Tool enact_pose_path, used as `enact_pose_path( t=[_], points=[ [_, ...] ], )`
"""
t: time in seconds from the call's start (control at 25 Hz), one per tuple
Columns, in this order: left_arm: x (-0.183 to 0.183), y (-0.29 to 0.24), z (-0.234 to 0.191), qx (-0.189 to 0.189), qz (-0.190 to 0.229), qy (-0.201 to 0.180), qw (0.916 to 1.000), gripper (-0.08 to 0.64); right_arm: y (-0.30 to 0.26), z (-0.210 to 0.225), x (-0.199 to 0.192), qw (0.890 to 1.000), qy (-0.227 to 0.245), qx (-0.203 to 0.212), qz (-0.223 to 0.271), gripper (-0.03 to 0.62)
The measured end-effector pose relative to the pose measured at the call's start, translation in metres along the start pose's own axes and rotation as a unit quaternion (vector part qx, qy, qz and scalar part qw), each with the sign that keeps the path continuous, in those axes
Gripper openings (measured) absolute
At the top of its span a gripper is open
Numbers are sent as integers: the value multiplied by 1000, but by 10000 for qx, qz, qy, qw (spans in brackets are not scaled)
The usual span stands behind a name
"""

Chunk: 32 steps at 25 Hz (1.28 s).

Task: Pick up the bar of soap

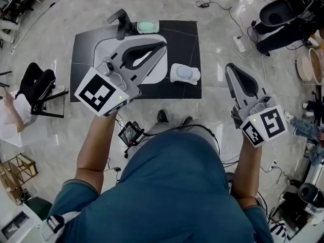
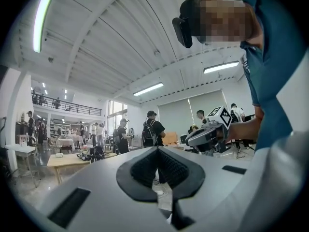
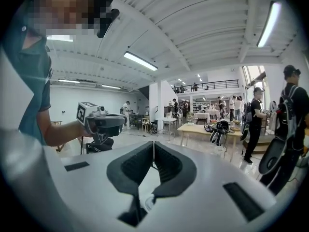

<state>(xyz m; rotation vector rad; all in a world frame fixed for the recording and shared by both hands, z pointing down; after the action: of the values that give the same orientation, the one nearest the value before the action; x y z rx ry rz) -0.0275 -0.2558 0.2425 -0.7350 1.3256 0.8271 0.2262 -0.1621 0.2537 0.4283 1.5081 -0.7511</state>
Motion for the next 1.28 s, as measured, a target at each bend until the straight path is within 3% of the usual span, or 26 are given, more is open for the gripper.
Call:
enact_pose_path(
  t=[0.6,1.04,1.28],
  points=[
    [-24,-21,-33,548,-293,197,9979,3,-66,57,-28,9965,-193,780,-239,17],
    [-41,-23,-40,789,-531,380,9947,3,-108,77,-81,9865,-299,1459,-685,19],
    [-51,-24,-43,851,-767,484,9922,3,-132,82,-119,9751,-326,1835,-1199,116]
  ],
)
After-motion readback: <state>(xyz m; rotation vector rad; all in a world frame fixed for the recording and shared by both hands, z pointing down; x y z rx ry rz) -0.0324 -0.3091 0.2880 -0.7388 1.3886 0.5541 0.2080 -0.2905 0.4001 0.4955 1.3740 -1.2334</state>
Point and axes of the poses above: the fingertips, and each gripper's own axes: y backward along the fingers, z to its right, x out of its top, the point moved 8 cm from there along y, backward along the fingers, and after that the axes turned 13 degrees about x, right-handed, at the moved point
